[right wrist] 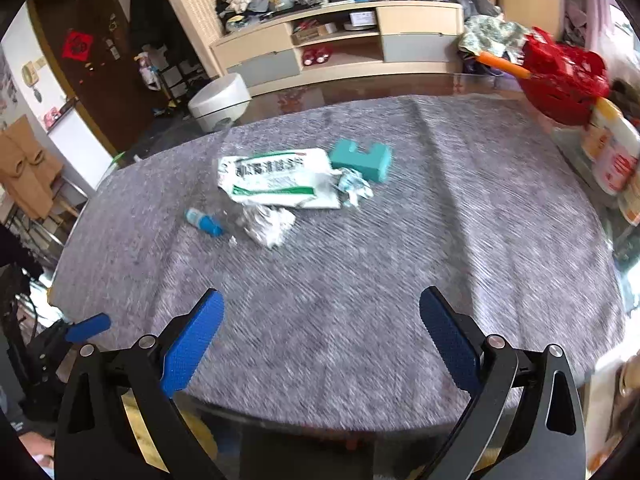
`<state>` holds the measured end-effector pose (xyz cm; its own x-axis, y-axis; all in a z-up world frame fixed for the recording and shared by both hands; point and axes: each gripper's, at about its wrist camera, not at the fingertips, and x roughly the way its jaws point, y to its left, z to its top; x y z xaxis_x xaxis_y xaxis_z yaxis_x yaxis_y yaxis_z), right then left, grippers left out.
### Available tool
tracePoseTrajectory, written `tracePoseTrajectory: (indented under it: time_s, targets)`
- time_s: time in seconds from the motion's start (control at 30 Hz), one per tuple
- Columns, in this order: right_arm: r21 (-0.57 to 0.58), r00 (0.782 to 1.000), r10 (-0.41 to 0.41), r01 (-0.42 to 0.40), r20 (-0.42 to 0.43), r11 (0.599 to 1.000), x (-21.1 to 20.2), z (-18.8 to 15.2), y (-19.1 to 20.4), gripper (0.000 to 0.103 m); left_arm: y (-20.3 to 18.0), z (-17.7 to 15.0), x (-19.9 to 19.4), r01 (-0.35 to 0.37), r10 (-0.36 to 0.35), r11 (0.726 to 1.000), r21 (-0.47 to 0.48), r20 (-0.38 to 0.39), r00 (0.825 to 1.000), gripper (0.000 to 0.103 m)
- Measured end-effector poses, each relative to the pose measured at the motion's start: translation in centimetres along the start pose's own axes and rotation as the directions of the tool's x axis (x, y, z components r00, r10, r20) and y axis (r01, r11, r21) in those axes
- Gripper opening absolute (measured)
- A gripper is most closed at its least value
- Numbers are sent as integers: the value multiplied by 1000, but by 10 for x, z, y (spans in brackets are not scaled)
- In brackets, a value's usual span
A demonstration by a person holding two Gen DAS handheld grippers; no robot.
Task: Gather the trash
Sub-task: 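Raise both tools back above the table, then grasp the small blue bottle with the left tool while the right tool grasps the foil strip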
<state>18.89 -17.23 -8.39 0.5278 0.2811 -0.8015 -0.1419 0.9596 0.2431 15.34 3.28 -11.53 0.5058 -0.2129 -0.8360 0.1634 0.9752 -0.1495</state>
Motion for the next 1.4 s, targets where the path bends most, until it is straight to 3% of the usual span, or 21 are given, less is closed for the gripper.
tracePoseTrajectory:
  time_s: [0.17,0.37,0.53,0.77,1.07,1.33,1.4]
  targets:
    - [7,999,49,-49,-8,999,28,20,8,98,8,22,18,-14,14,1000,6,-15,1000,95]
    - [-11,993,97,-98,-64,995,64,34,18,77,21,44,38,-17,17,1000,-10,-22,1000,95]
    - [-9,989,119,-120,-86,993,84,38,18,67,28,61,61,-4,4,1000,-14,-36,999,95]
    - [-31,989,123,-126,-83,992,85,41,16,31,30,84,90,-11,10,1000,-1,-38,999,94]
    - [-4,989,130,-130,-67,991,77,51,2,22,22,98,111,-25,28,997,67,-36,999,85]
    - [1,989,126,-127,-76,992,75,50,-5,20,22,108,113,-71,73,993,92,-21,997,55]
    - [1,989,127,-127,-76,992,74,49,-5,18,25,107,110,-59,62,995,80,-27,998,55]
